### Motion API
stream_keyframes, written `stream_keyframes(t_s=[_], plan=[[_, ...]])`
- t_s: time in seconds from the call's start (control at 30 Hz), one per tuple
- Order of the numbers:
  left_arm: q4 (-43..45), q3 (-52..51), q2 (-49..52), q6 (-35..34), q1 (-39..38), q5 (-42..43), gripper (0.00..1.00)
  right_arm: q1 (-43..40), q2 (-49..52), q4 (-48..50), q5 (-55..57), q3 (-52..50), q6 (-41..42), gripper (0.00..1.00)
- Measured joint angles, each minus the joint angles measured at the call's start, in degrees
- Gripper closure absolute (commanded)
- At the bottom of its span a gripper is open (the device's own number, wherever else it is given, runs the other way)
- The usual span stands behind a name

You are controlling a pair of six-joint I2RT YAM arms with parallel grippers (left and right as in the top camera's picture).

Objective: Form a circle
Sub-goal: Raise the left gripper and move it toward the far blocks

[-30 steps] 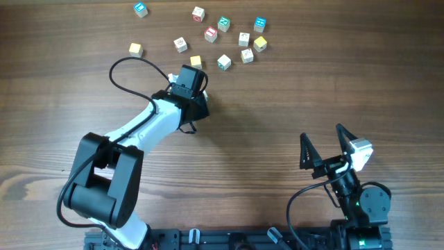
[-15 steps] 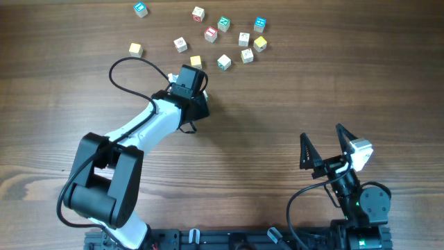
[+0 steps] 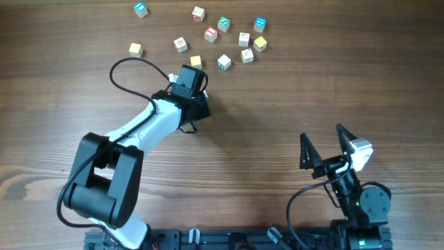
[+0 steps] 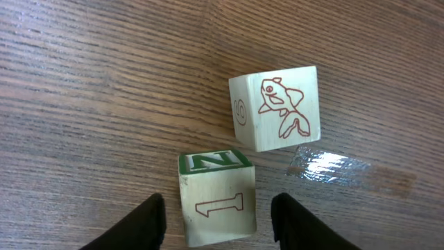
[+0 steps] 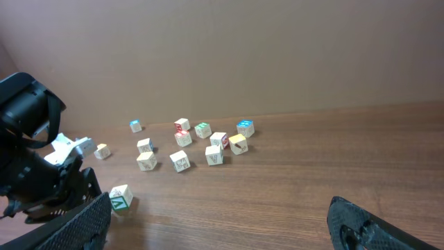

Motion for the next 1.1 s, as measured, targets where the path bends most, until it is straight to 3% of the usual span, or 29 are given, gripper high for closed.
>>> stream_keyframes(t_s=[0.3,0.4,0.57,0.7,0.83,1.0,1.1], plan=[[-3.87,4.96,-2.78,0.24,3.8,-1.22,0.25,0.0,0.0,-0.02,0.0,0.0,0.0,0.0],[-3.78,11.43,-6.51,1.6,6.29,-1.57,0.38,0.0,0.0,-0.02,0.0,-0.02,0.0,0.0],[-9.11,21.53,-7.63,4.35,10.32,1.09,0.48,0.0,0.0,-0.02,0.0,0.0,0.0,0.0],[-13.16,28.57,-7.63,5.9,14.36,2.38,0.46,0.0,0.0,-0.02,0.0,0.0,0.0,0.0],[-16.28,28.79,-7.43,6.56,14.64,2.82,0.47,0.0,0.0,-0.02,0.0,0.0,0.0,0.0],[-18.56,28.81,-2.38,6.91,14.64,1.46,0.41,0.0,0.0,-0.02,0.0,0.0,0.0,0.0],[-17.92,28.81,1.46,7.02,14.67,-1.68,0.31,0.0,0.0,0.0,0.0,0.0,0.0,0.0]])
